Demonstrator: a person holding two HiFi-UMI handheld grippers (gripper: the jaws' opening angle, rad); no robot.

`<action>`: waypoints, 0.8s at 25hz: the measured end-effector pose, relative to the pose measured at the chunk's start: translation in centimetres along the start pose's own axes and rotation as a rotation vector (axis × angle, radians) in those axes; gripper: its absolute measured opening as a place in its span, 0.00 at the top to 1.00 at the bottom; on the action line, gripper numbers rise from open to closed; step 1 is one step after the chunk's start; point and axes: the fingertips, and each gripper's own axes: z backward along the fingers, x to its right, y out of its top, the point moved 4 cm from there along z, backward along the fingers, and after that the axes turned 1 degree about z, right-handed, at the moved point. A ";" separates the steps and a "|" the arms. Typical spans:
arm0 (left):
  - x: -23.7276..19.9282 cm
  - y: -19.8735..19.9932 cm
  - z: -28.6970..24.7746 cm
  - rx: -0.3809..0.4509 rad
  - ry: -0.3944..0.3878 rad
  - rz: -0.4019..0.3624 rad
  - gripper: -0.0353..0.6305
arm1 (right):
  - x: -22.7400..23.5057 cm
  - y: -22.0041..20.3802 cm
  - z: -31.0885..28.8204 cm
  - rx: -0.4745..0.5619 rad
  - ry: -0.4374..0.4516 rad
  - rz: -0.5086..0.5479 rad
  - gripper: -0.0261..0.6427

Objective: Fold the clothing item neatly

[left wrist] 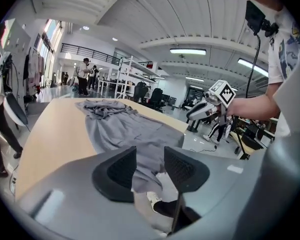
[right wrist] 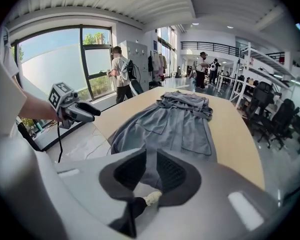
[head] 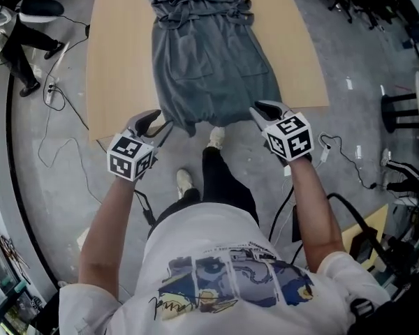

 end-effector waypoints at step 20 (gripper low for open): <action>2.2 -11.7 -5.2 -0.151 0.119 0.338 0.56 | 10.7 -15.9 -0.9 -0.195 0.002 -0.180 0.80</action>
